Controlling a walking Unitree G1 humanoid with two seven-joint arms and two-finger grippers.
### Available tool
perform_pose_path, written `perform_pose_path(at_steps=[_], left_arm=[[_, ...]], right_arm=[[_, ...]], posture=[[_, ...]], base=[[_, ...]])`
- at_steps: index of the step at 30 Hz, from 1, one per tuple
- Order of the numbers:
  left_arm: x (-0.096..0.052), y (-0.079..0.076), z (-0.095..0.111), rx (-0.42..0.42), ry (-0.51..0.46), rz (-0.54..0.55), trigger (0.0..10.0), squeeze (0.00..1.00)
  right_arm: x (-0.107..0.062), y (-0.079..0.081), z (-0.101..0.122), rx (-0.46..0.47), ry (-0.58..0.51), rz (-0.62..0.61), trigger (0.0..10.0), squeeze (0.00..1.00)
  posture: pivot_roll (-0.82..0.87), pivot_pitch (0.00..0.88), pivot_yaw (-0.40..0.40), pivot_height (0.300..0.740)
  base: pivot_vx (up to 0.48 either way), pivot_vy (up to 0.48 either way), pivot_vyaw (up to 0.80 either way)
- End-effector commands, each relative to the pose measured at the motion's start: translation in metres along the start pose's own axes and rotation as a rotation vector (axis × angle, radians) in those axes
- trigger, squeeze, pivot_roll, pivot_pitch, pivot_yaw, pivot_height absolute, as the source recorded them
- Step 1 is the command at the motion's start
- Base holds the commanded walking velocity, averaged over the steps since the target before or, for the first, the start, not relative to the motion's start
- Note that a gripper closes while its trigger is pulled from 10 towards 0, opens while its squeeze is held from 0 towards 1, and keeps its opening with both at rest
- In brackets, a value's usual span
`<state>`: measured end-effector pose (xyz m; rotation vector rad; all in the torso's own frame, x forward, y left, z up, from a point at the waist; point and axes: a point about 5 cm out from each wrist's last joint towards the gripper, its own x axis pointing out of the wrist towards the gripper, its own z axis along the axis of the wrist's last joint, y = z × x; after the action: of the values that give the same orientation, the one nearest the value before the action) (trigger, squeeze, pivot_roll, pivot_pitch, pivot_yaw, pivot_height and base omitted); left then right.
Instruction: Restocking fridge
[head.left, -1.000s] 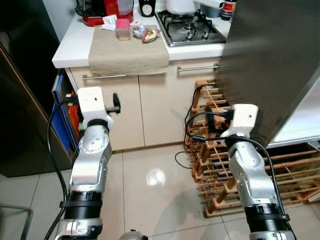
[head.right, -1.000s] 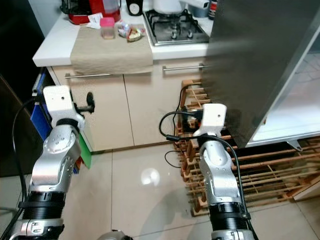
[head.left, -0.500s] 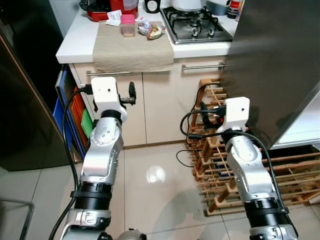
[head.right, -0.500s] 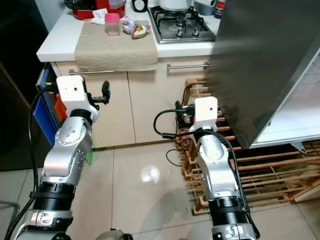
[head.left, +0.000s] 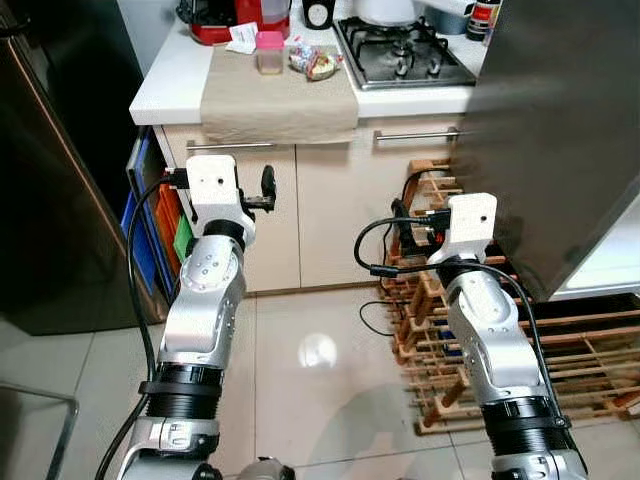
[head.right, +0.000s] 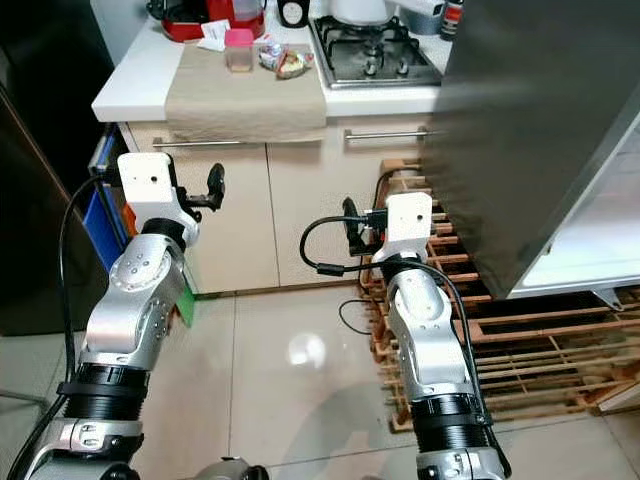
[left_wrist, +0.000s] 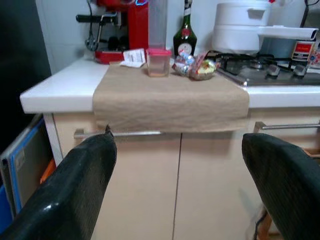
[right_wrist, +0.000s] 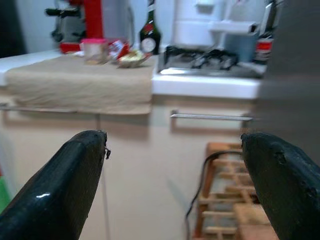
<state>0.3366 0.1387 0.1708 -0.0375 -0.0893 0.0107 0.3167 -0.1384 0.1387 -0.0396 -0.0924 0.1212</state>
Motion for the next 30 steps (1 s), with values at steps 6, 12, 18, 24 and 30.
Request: perform_pose_path(at_steps=[6, 12, 18, 24, 30], left_arm=[[0.0069, -0.0026, 0.0100, 0.004, -0.033, -0.001, 10.0, 0.00], [0.0093, -0.0014, 0.0093, 0.002, -0.033, 0.003, 10.0, 0.00], [0.0099, -0.0008, 0.0104, -0.005, -0.039, 0.007, 10.0, 0.00], [0.0098, -0.0002, 0.0110, -0.012, -0.042, 0.013, 10.0, 0.00], [0.0105, 0.0003, 0.0114, -0.021, -0.046, 0.023, 10.0, 0.00]], right_arm=[[0.0069, -0.0039, 0.0125, -0.006, -0.055, -0.020, 10.0, 0.00], [0.0101, -0.0057, 0.0114, 0.006, -0.050, -0.041, 10.0, 0.00], [0.0116, -0.0046, 0.0116, 0.007, -0.053, -0.041, 10.0, 0.00], [0.0112, -0.0031, 0.0119, 0.004, -0.056, -0.038, 10.0, 0.00], [0.0112, -0.0043, 0.0118, 0.003, -0.057, -0.040, 10.0, 0.00]], posture=[[-0.03, 0.000, 0.051, 0.740], [-0.03, 0.000, 0.044, 0.740], [-0.03, 0.000, 0.042, 0.740], [-0.03, 0.000, 0.043, 0.740], [-0.03, 0.000, 0.044, 0.740]], base=[[0.480, 0.000, 0.19], [0.480, 0.000, 0.18], [0.480, 0.000, 0.00], [0.480, 0.000, 0.00], [0.480, 0.000, 0.00]])
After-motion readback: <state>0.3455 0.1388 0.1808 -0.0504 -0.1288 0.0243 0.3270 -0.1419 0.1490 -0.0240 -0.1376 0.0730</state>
